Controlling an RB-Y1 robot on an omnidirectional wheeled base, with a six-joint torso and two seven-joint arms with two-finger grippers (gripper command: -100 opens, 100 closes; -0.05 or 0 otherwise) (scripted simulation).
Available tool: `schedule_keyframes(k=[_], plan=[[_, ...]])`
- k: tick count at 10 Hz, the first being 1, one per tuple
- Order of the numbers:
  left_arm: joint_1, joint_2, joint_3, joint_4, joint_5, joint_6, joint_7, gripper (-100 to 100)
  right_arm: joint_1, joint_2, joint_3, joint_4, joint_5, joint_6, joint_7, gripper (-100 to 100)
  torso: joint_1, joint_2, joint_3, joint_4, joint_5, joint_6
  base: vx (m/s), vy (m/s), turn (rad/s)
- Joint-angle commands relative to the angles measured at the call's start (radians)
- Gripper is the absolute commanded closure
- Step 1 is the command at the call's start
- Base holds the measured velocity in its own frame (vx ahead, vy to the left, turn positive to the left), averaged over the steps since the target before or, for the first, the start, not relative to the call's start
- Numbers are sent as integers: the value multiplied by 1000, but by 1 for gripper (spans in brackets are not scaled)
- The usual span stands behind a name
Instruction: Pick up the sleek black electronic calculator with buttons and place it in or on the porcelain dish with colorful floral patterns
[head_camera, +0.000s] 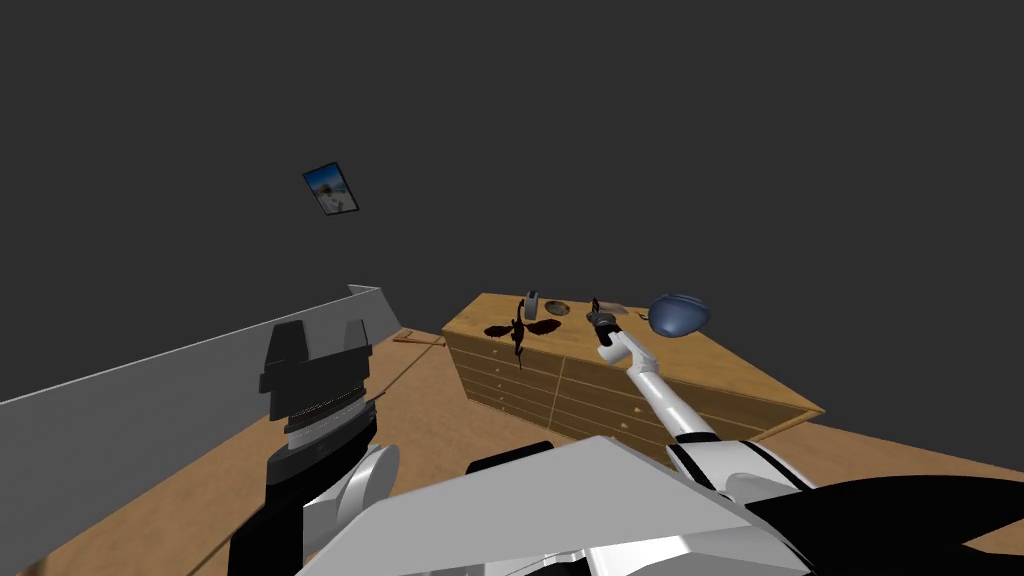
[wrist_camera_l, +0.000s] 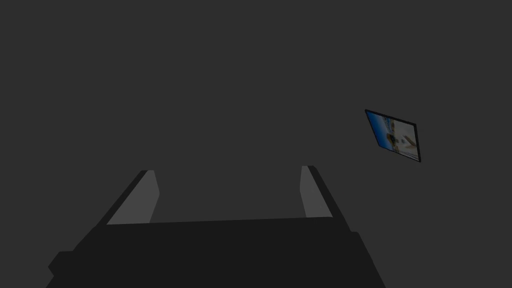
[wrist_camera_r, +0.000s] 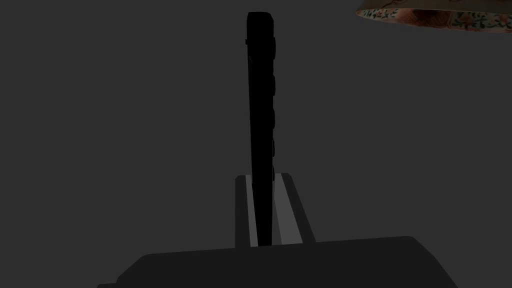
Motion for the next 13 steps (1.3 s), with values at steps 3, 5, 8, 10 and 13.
schedule_keyframes(k=[3, 5, 8, 10, 13], plan=[[0, 0, 0, 0, 0, 0, 0, 0, -65, -23, -13, 56, -14, 50, -19, 100, 1, -3, -2, 0, 0, -1, 71, 44, 169], [0, 0, 0, 0, 0, 0, 0, 0, -103, -29, -24, 105, -35, 40, -35, 100, 4, -10, -5, -2, 0, -3, 200, 81, 216], [0, 0, 0, 0, 0, 0, 0, 0, -128, -32, -34, 135, -45, 30, -42, 100, 3, -18, -10, -3, 0, -5, 210, 31, 143], [0, 0, 0, 0, 0, 0, 0, 0, -132, -36, -36, 135, -46, 26, -43, -100, 0, -10, -7, -4, -5, -6, 2, 3, -9], [0, 0, 0, 0, 0, 0, 0, 0, -132, -38, -36, 134, -46, 26, -43, -100, 1, -8, -6, -4, -6, -7, 0, 0, 0]])
